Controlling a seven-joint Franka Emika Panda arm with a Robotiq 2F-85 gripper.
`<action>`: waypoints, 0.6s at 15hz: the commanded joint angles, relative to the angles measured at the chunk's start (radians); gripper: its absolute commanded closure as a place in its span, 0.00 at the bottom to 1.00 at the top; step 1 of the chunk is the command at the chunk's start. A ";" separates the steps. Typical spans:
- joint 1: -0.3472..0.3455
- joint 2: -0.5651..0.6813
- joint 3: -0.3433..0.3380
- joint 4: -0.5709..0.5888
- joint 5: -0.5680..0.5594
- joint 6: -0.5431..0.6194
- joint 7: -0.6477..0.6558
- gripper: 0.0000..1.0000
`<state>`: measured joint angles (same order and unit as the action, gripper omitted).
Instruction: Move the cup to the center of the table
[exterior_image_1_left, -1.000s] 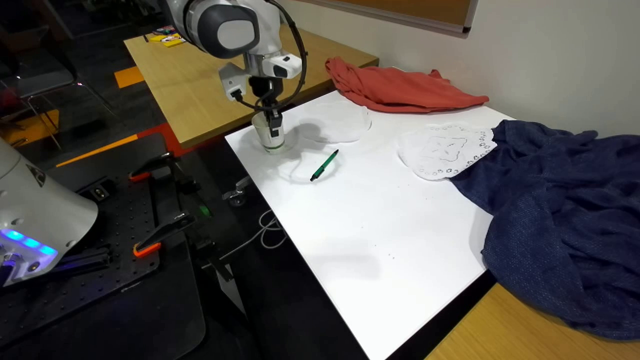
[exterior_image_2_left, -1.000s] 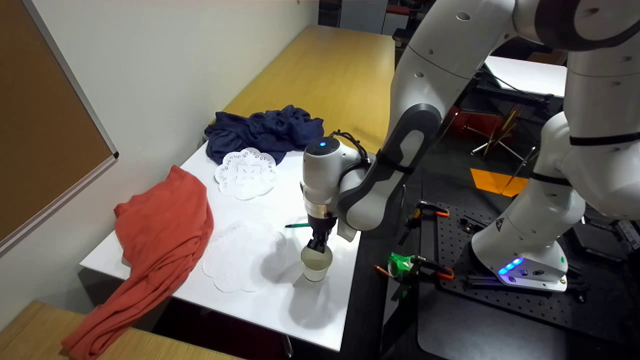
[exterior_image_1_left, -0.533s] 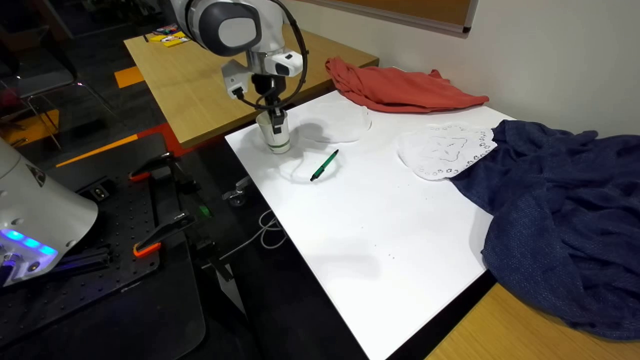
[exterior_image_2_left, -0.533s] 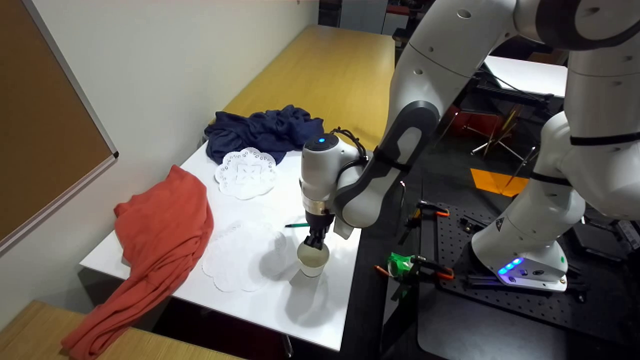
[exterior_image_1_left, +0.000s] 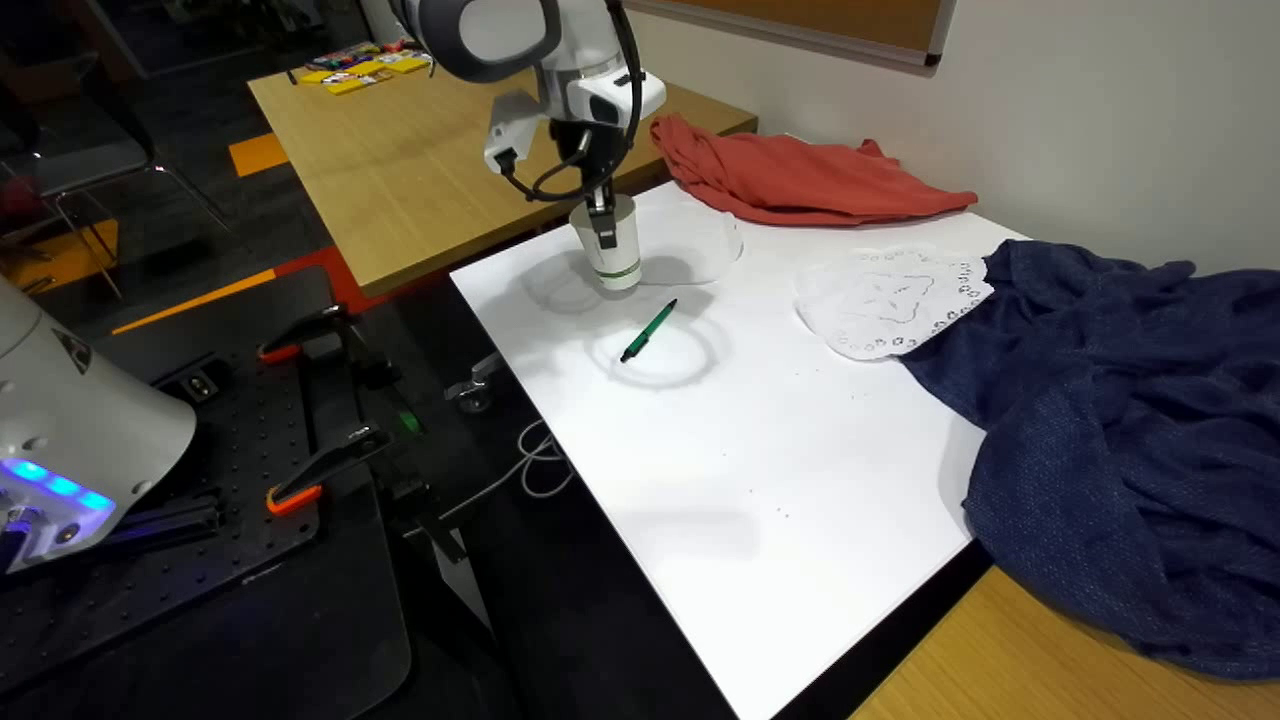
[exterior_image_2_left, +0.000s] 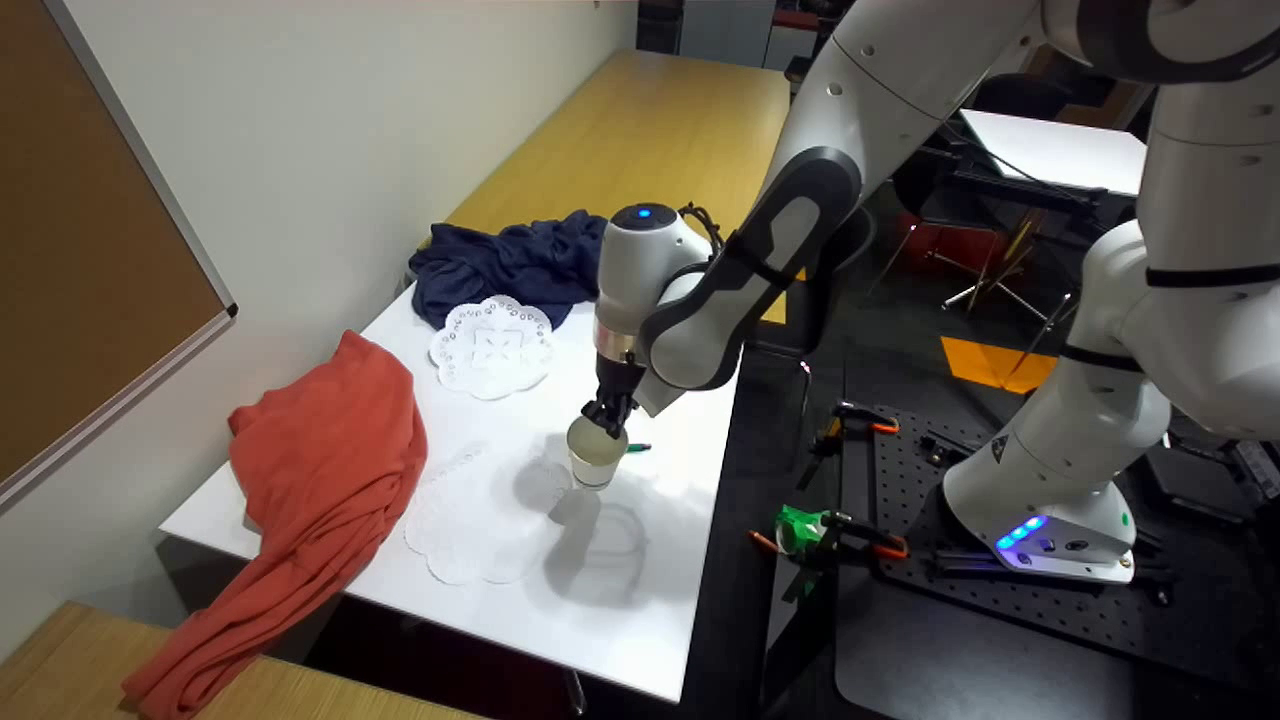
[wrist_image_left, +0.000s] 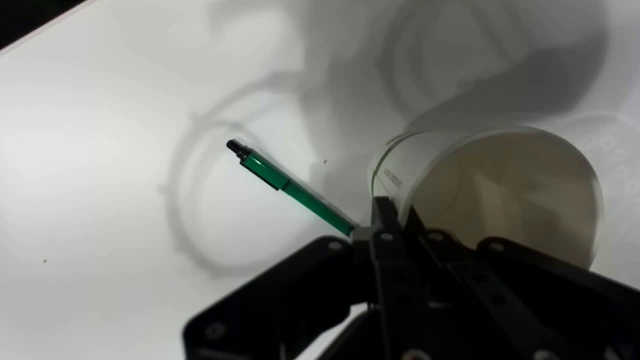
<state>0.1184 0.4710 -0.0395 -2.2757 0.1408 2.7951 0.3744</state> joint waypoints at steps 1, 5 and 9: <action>0.012 -0.050 -0.048 0.024 0.020 -0.010 0.089 0.99; 0.014 -0.045 -0.106 0.096 0.007 -0.027 0.175 0.99; -0.005 0.003 -0.135 0.196 0.015 -0.060 0.224 0.99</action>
<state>0.1198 0.4406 -0.1595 -2.1575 0.1433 2.7853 0.5541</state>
